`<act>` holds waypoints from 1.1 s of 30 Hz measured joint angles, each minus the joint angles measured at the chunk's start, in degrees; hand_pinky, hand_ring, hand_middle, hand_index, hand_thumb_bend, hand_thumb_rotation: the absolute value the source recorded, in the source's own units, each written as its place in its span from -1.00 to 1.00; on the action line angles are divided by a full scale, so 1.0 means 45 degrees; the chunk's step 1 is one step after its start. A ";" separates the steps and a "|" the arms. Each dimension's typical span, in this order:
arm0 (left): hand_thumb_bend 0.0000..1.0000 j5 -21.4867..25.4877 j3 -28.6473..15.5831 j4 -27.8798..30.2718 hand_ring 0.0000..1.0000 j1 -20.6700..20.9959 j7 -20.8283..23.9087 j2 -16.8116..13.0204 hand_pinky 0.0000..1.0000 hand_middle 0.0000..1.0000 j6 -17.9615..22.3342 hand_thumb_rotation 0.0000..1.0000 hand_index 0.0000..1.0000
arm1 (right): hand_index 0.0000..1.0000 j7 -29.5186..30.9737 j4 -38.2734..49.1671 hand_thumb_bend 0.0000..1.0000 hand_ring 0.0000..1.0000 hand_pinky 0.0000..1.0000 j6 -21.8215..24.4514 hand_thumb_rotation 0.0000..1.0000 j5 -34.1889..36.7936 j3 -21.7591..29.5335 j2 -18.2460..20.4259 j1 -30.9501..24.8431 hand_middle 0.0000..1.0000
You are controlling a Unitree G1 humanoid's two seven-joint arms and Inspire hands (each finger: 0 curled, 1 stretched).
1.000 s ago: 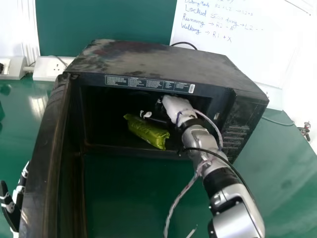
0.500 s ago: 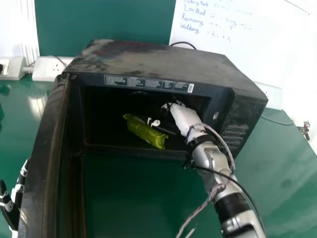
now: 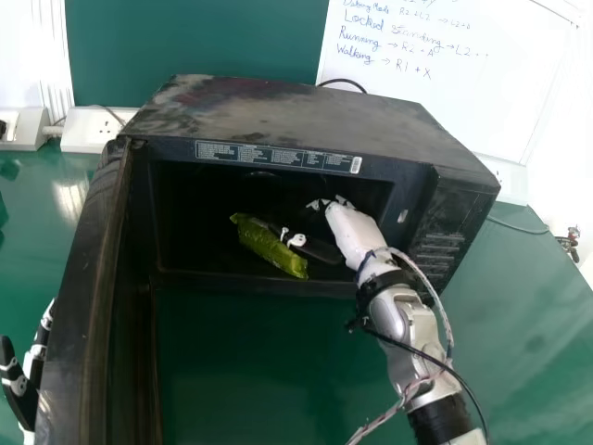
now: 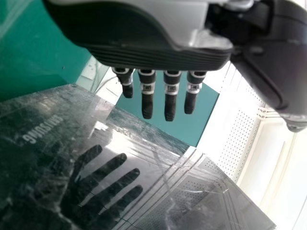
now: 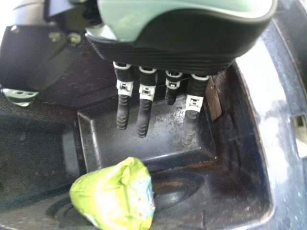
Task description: Put biscuit inside oven
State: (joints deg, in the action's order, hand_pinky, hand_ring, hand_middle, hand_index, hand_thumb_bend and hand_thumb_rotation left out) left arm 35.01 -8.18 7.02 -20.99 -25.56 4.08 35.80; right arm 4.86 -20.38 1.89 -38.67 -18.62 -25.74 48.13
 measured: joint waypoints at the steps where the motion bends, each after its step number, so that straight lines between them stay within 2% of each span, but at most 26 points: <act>1: 0.91 0.0001 0.0000 0.0002 0.81 0.0000 -0.0001 0.0002 0.61 0.83 -0.0007 0.32 0.90 | 0.45 0.0032 0.0214 0.85 0.30 0.08 0.0015 -0.49 0.0010 0.0074 -0.0037 -0.0135 0.41; 6: 0.92 -0.0002 -0.0001 0.0002 0.81 0.0003 0.0001 0.0001 0.61 0.83 -0.0035 0.32 0.90 | 0.47 0.0276 0.1301 0.83 0.24 0.01 0.0271 -0.50 0.0005 0.0396 -0.0237 -0.0814 0.41; 13: 0.91 0.0007 -0.0010 -0.0009 0.81 0.0044 -0.0036 -0.0001 0.60 0.83 -0.0069 0.31 0.90 | 0.45 0.0705 0.3066 0.87 0.06 -0.13 0.0362 -0.50 0.0353 0.1110 -0.0515 -0.2055 0.29; 17: 0.91 0.0002 -0.0010 -0.0010 0.80 0.0047 -0.0032 0.0001 0.59 0.82 -0.0091 0.31 0.90 | 0.47 0.0947 0.3727 0.90 0.24 0.01 0.0270 -0.43 0.0676 0.1509 -0.0805 -0.2624 0.36; 21: 0.92 0.0008 -0.0009 -0.0011 0.81 0.0053 -0.0034 -0.0001 0.59 0.83 -0.0147 0.30 0.90 | 0.48 0.1073 0.4337 0.88 0.32 0.15 0.0123 -0.36 0.0894 0.1801 -0.0934 -0.3322 0.41; 28: 0.92 0.0139 -0.0026 -0.0028 0.80 0.0117 -0.0096 -0.0008 0.59 0.82 -0.0222 0.27 0.89 | 0.47 0.1007 0.5367 0.85 0.29 0.09 -0.0256 -0.34 0.1012 0.2432 -0.1040 -0.4757 0.41; 33: 0.91 0.0292 -0.0069 -0.0136 0.78 0.0258 -0.0234 -0.0029 0.60 0.82 -0.0253 0.29 0.90 | 0.48 0.0847 0.6022 0.88 0.33 0.12 -0.0448 -0.40 0.1506 0.3143 -0.1035 -0.5829 0.43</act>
State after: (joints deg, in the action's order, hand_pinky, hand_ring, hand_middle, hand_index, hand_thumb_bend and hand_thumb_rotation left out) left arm 36.32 -8.49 6.41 -19.82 -26.62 3.95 34.67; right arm 8.68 6.72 -0.12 -31.89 -4.48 -30.40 21.90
